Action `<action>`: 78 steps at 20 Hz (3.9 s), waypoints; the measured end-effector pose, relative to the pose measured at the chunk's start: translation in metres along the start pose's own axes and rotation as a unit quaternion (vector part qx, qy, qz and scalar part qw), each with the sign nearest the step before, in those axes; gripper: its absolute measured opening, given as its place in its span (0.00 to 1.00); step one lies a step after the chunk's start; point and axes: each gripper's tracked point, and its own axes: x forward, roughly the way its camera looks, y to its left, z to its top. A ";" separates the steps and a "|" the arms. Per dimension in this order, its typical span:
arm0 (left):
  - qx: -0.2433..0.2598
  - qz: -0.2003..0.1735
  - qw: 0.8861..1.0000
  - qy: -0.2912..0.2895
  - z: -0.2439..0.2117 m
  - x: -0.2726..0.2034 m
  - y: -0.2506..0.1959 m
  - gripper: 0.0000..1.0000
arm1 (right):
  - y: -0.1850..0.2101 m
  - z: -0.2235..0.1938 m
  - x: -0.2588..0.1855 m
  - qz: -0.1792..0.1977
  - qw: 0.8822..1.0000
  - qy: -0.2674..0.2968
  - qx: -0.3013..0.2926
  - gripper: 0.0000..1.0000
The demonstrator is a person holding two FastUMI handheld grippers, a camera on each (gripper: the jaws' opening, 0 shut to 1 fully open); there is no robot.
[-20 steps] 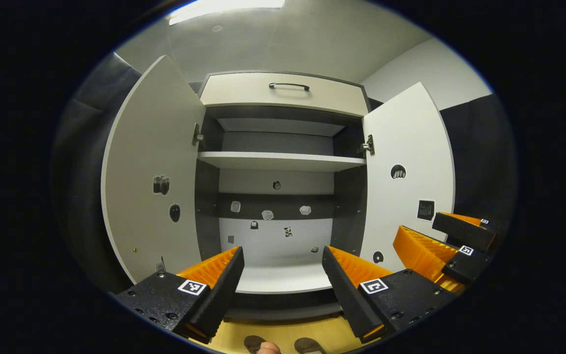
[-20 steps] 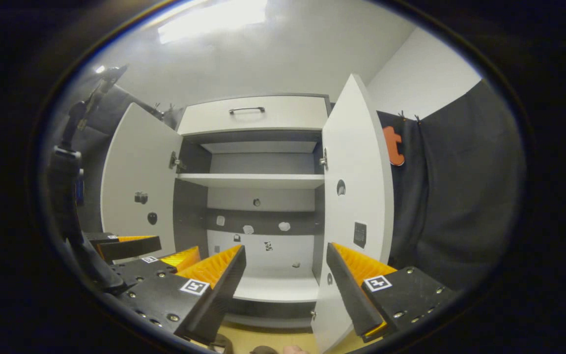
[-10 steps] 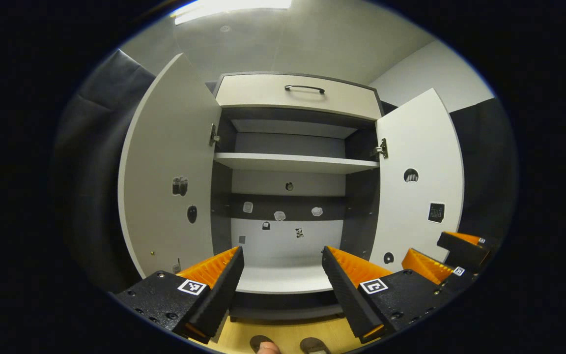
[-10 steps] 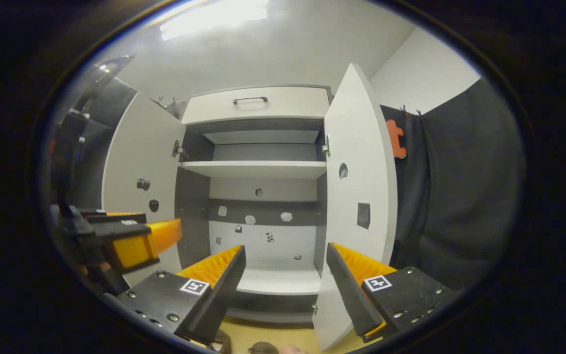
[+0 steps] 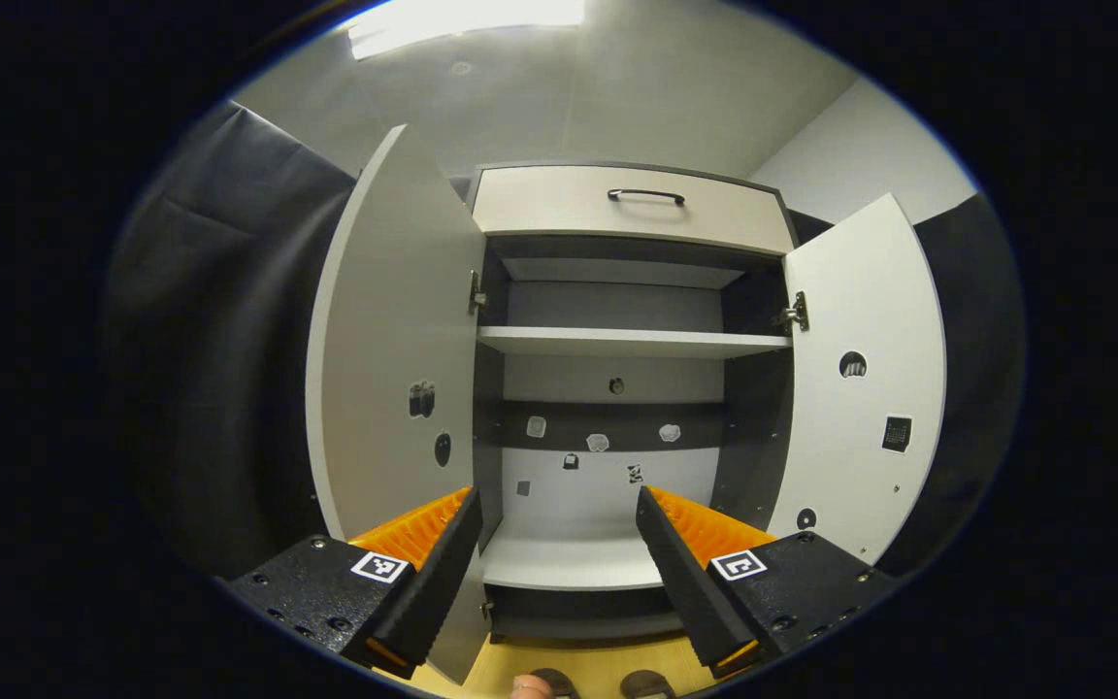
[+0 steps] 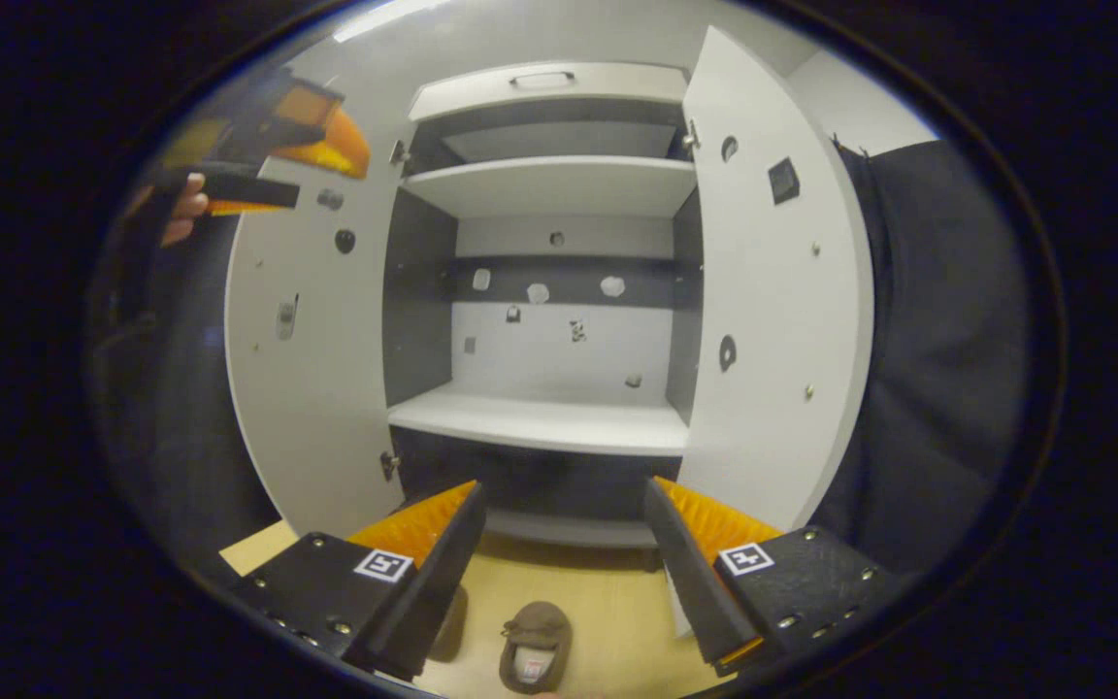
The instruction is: Grab one shoe with the right hand and put it into the shoe cabinet, grab the other shoe with the left hand and put it into the shoe cabinet; then close the right door with the right hand and the left door with the left hand.
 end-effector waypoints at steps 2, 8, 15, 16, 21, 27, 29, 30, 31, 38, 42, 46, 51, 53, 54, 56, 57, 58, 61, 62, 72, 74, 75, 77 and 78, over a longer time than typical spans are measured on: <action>-0.001 0.009 1.000 0.000 0.002 -0.001 0.008 0.98 | 0.013 -0.051 0.008 0.019 0.999 0.039 0.008 0.99; 0.004 0.036 0.999 0.003 0.004 -0.002 0.031 0.98 | 0.041 -0.184 0.022 0.060 0.985 0.160 0.013 0.94; 0.012 0.057 0.998 0.011 0.002 0.001 0.047 0.97 | 0.053 -0.289 0.026 0.074 0.959 0.274 0.012 0.81; 0.012 0.059 0.998 0.012 0.002 0.001 0.047 0.98 | 0.053 -0.297 0.029 0.073 0.956 0.283 0.015 0.80; 0.013 0.070 0.997 0.015 0.000 0.004 0.053 0.98 | 0.050 -0.322 0.054 0.060 0.952 0.301 0.016 0.81; 0.017 0.079 0.997 0.020 -0.004 0.011 0.061 0.98 | 0.055 -0.334 0.084 0.053 0.949 0.309 0.009 0.69; 0.020 0.081 0.996 0.023 -0.007 0.012 0.065 0.98 | 0.043 -0.334 0.091 0.036 0.952 0.305 -0.007 0.42; 0.021 0.082 0.996 0.025 -0.008 0.014 0.066 0.98 | 0.042 -0.335 0.093 0.030 0.953 0.303 -0.004 0.33; 0.020 0.082 0.996 0.025 -0.009 0.015 0.067 0.97 | 0.044 -0.336 0.092 0.031 0.950 0.309 0.001 0.21; 0.011 0.070 0.997 0.032 -0.016 0.024 0.067 0.98 | 0.032 -0.320 0.097 0.006 0.951 0.308 0.020 0.01; 0.008 0.063 0.997 0.031 -0.017 0.027 0.066 0.98 | 0.020 -0.257 0.100 -0.004 0.966 0.256 0.039 0.01; 0.003 0.058 0.998 0.029 -0.019 0.029 0.068 0.98 | 0.009 -0.166 0.115 -0.009 0.982 0.188 0.032 0.01; -0.006 0.052 0.998 0.028 -0.018 0.029 0.068 0.96 | 0.002 -0.035 0.146 -0.006 0.993 0.111 0.028 0.01; -0.009 0.052 0.998 0.027 -0.017 0.029 0.067 0.97 | 0.002 0.013 0.162 -0.002 0.997 0.080 0.022 0.01; -0.009 0.051 0.998 0.027 -0.018 0.029 0.068 0.96 | 0.002 0.031 0.173 -0.001 0.997 0.071 0.020 0.01; -0.008 0.051 0.998 0.028 -0.018 0.029 0.068 0.96 | -0.001 0.061 0.195 -0.002 0.998 0.056 0.013 0.01; -0.007 0.051 0.998 0.028 -0.017 0.028 0.067 0.96 | -0.004 0.073 0.209 -0.004 0.998 0.054 0.011 0.01; -0.007 0.051 0.998 0.028 -0.018 0.029 0.068 0.97 | -0.007 0.082 0.223 -0.005 0.999 0.051 0.007 0.01; -0.007 0.053 0.998 0.028 -0.018 0.029 0.068 0.96 | -0.014 0.100 0.266 -0.010 0.998 0.056 0.011 0.01; -0.007 0.054 0.998 0.029 -0.018 0.029 0.068 0.97 | -0.016 0.101 0.282 -0.011 0.998 0.060 0.014 0.01; -0.004 0.071 0.997 0.034 -0.019 0.031 0.070 0.96 | -0.045 0.084 0.387 -0.039 0.991 0.118 0.054 0.00; -0.002 0.073 0.997 0.035 -0.019 0.032 0.070 0.96 | -0.048 0.074 0.395 -0.042 0.988 0.135 0.068 0.01; -0.001 0.074 0.997 0.035 -0.019 0.032 0.070 0.96 | -0.049 0.071 0.397 -0.043 0.986 0.141 0.075 0.01; 0.000 0.076 0.996 0.035 -0.019 0.032 0.071 0.97 | -0.048 0.072 0.401 -0.041 0.985 0.142 0.084 0.08; 0.000 0.077 0.996 0.035 -0.019 0.032 0.070 0.97 | -0.046 0.072 0.396 -0.039 0.985 0.144 0.085 0.10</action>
